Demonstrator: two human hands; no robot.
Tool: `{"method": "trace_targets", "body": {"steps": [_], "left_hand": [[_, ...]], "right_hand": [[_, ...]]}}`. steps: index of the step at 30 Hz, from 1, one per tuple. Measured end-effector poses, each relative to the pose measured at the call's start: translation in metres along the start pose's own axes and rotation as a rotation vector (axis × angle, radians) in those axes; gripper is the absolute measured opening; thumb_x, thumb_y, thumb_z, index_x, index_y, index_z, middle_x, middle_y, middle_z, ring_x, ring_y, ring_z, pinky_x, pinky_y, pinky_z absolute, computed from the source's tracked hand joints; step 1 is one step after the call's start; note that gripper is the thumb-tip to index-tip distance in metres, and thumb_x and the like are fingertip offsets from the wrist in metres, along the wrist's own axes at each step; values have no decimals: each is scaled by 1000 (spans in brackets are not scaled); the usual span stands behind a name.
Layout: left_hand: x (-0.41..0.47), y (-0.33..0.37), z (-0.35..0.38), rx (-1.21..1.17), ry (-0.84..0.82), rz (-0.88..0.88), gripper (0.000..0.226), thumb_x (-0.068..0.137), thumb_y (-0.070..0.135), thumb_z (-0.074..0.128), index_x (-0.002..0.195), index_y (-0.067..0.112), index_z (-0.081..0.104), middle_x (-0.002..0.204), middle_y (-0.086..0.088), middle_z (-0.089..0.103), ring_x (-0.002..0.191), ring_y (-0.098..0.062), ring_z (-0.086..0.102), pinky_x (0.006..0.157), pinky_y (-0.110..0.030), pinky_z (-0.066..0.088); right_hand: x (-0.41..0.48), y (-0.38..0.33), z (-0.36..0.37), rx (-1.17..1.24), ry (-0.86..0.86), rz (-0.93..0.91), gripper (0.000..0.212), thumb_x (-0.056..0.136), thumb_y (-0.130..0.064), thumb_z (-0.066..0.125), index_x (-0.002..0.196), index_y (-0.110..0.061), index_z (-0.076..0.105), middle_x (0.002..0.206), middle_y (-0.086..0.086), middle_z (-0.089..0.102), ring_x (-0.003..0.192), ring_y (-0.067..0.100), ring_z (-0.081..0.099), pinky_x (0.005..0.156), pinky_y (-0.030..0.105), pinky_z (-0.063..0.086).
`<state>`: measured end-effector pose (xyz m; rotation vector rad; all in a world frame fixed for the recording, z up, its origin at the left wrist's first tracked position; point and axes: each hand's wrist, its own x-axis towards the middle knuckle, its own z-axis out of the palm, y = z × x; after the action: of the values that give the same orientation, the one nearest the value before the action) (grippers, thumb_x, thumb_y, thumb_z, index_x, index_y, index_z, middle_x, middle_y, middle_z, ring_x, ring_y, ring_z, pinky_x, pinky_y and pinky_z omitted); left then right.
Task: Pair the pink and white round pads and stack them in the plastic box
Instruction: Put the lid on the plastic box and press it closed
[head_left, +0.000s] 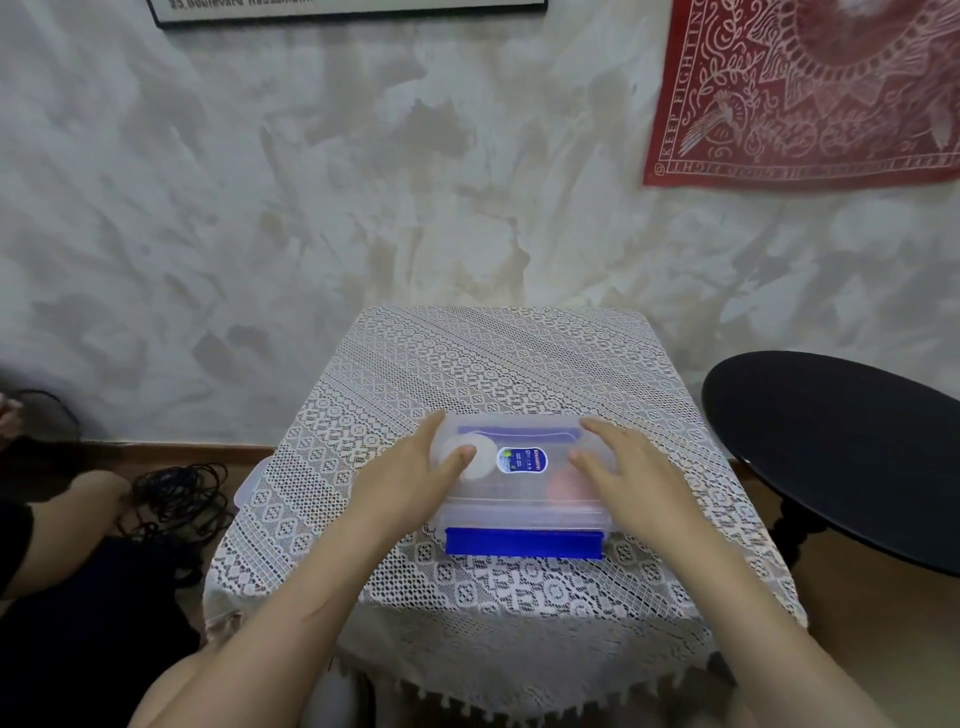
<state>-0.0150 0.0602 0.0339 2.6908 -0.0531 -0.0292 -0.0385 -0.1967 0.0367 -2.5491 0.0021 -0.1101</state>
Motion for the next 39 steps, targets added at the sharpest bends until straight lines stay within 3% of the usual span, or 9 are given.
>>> {"method": "trace_targets", "body": {"steps": [4,8,12,18,22,28,31,33,39], "left_hand": [[-1,-2,6,-55,24,-1,73,94,72,34,157,39,15,145,-6,55,123,-30,58,95,-41,47],[-3,-10,6,-219,-8,-67,79,89,77,39,154,39,17,128,-3,65,88,-23,72,79,-43,60],[-12,-14,6,-328,-8,-91,64,92,65,50,144,28,43,108,5,65,77,-16,71,66,-38,63],[21,-18,-15,-389,65,-113,47,93,55,56,130,27,60,104,8,66,93,-16,66,85,-42,57],[53,-26,-22,-460,93,-141,47,89,55,58,125,26,64,110,5,68,99,-19,66,92,-45,55],[50,-42,-5,-483,116,-118,52,91,64,52,135,35,53,122,12,61,103,-11,60,79,-32,49],[41,-49,6,-446,110,-131,70,82,80,48,141,44,40,127,18,57,108,-12,60,84,-35,48],[40,-50,6,-428,116,-142,70,80,81,49,140,47,38,122,20,57,103,-12,62,84,-37,49],[66,-54,0,-566,97,-124,57,72,71,64,122,47,53,115,14,66,92,-11,69,81,-44,60]], "right_hand": [[1,7,4,106,-26,37,54,98,-63,46,149,-49,37,149,-7,52,131,21,52,102,43,43],[7,10,0,241,-7,73,50,100,-56,48,148,-44,43,142,-6,57,122,20,57,97,43,48],[13,12,-2,349,-3,148,46,101,-43,54,146,-40,46,120,-6,65,103,15,64,89,48,57],[21,-2,8,497,-37,198,52,96,-33,66,144,-27,46,104,-6,64,93,19,71,85,52,60],[25,-16,22,530,-62,211,48,94,-36,69,135,-29,45,100,-4,67,73,22,76,65,49,64],[54,-9,15,139,27,131,38,91,-63,57,113,-33,56,98,-12,63,83,13,66,78,43,56],[73,-6,21,307,-48,106,32,91,-54,60,115,-33,60,109,-10,63,90,14,67,76,45,58],[82,-10,26,449,-133,123,23,97,-40,61,117,-30,63,111,-6,67,87,11,67,65,31,55],[91,-6,31,587,-218,135,16,96,-38,63,111,-35,68,94,-4,75,71,5,71,64,27,52]]}}
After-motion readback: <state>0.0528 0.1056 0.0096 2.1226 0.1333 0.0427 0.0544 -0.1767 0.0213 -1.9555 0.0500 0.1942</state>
